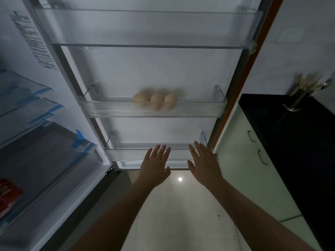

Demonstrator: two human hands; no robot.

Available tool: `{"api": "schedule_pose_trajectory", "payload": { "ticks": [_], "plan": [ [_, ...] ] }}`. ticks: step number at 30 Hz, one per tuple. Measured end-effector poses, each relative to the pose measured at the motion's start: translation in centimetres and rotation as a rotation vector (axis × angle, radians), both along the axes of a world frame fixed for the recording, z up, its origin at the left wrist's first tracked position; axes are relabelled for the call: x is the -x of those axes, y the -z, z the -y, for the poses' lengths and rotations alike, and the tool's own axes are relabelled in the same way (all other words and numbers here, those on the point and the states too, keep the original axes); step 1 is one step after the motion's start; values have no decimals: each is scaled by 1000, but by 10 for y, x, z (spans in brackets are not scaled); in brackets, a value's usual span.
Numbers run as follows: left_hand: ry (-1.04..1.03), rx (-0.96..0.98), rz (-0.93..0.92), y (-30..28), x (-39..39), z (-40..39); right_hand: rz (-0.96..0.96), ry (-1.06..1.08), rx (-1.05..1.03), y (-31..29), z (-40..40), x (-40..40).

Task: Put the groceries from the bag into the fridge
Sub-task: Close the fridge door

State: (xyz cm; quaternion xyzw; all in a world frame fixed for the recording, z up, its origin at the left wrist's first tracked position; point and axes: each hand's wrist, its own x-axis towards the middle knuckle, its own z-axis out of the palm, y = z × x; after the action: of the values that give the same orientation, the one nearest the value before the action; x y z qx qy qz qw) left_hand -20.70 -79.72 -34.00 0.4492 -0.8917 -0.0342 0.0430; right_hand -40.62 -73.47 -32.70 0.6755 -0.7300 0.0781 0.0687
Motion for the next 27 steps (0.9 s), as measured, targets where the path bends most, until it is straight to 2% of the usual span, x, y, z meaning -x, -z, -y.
{"api": "schedule_pose_trajectory", "payload": {
  "ticks": [7, 15, 22, 27],
  "plan": [
    [34, 2, -1, 28, -4, 2, -30, -2, -19, 16, -5, 3],
    [16, 11, -52, 30, -10, -7, -34, 0, -5, 21, -15, -6],
    [-56, -3, -119, 27, -21, -32, -14, 3, -51, 21, -43, -25],
    [-150, -30, -88, 19, -31, -60, 23, -52, -95, 27, -69, -39]
  ]
}}
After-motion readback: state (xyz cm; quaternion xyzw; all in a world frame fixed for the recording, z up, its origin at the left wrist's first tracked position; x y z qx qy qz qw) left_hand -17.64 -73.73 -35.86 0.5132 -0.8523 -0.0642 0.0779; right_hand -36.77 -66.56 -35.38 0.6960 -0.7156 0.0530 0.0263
